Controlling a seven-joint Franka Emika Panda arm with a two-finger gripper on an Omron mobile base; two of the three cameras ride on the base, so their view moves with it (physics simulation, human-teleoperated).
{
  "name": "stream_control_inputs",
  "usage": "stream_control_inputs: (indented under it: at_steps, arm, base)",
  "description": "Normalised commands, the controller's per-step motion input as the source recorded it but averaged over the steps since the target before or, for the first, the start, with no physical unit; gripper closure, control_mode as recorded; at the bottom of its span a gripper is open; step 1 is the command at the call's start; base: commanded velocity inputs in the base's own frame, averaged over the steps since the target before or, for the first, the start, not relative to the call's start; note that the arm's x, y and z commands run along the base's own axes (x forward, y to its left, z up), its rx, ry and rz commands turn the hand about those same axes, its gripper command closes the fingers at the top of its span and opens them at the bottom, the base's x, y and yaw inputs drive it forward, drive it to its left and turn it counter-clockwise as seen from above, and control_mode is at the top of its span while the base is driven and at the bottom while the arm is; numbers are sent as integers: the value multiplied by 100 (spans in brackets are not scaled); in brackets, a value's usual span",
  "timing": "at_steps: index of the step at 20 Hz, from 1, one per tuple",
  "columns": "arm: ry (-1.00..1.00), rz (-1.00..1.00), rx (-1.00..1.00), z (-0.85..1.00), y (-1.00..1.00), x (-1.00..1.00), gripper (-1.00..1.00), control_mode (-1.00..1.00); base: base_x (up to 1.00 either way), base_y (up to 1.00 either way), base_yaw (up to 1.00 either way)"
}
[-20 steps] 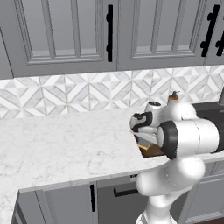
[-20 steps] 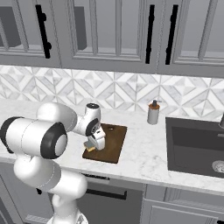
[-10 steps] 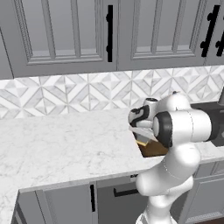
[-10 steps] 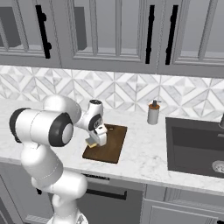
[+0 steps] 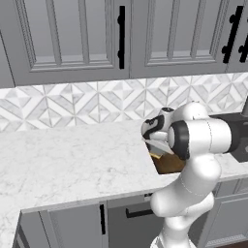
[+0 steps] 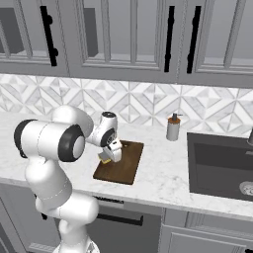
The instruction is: Pick up the sponge from the counter and clean the cutting board by briefly scrubbing or pressing down on the cutting board. Once finished, release the sponge.
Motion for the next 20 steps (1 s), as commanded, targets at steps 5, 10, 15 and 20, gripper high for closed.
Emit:
stream_control_inputs:
  at_steps: [5,10,15,20]
  arm:
    - [-16,0,0,-24,0,34,100,-100]
    - [-13,0,0,-25,2,39,100,-100]
    - [-4,0,0,-22,1,43,100,-100]
    - [-3,0,0,-21,3,51,100,-100]
  base:
    - [0,0,0]
    - [0,0,0]
    - [0,0,0]
    - [0,0,0]
